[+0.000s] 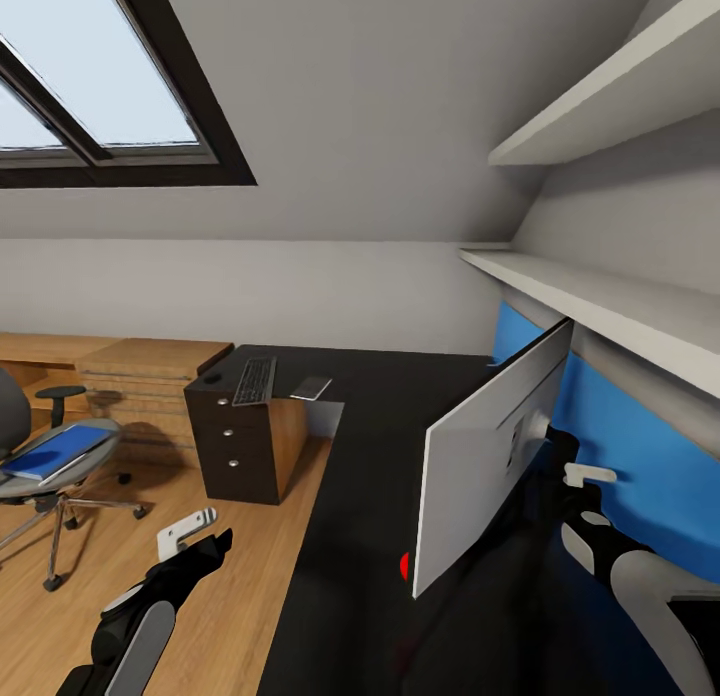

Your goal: In the bedroom, organize the workspace by keeping the computer under the desk, ensuring the monitor is on the desk, placing the keyboard on the desk next to the monitor, placing the mouse on the desk next to the keyboard, moving the folder from the swivel chair onto the desk next to the mouse, stacking the notebook on top of the folder with the pen on top of the notebook, and positioning the swivel chair next to the desk.

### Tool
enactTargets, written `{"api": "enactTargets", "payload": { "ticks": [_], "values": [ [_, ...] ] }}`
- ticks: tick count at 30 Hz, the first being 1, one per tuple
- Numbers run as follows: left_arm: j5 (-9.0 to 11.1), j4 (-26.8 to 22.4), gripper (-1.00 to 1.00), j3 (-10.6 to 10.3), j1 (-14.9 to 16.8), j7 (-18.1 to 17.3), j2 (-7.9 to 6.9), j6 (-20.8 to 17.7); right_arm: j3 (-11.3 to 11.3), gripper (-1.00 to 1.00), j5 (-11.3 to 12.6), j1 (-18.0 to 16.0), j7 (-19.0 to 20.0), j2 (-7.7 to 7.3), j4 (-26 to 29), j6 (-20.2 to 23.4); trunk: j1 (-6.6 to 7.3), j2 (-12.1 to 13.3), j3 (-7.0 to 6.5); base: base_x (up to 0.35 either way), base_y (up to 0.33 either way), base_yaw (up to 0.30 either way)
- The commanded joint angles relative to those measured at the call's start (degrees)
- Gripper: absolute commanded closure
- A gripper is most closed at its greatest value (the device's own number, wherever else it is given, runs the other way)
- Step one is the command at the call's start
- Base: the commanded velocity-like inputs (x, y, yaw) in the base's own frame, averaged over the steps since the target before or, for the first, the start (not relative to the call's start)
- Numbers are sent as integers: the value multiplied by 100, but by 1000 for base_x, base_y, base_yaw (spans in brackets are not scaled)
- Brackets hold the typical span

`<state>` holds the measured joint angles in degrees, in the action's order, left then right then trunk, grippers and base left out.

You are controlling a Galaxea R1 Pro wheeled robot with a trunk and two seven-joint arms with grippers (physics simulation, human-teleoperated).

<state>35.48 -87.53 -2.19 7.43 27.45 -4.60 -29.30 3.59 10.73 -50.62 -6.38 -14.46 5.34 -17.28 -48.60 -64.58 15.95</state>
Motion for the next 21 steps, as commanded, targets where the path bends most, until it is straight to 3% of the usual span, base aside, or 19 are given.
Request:
{"api": "enactTargets", "payload": {
  "ticks": [1,5,6,16,21],
  "values": [
    [59,-9,-100,-10,0,58,-6,-6,168,100,105,-1,-21,-4,-16,-35,-2,-4,9,16,-12,0],
    [52,-9,-100,-10,2,58,-9,-6,161,100,105,-1,-28,-3,-16,-51,-2,-4,9,6,-5,0],
    [50,-9,-100,-6,2,61,-12,-6,160,-100,105,-1,-29,-3,-16,-53,-2,-4,9,2,-1,0],
    [47,-9,-100,-2,2,59,-16,-6,159,-100,105,-1,-30,-4,-16,-50,-2,-4,9,-3,0,0],
    [53,-9,-100,-1,2,58,-18,-6,159,-100,106,-1,-30,-4,-16,-49,-2,-4,9,-212,0,0]
  ]
}}
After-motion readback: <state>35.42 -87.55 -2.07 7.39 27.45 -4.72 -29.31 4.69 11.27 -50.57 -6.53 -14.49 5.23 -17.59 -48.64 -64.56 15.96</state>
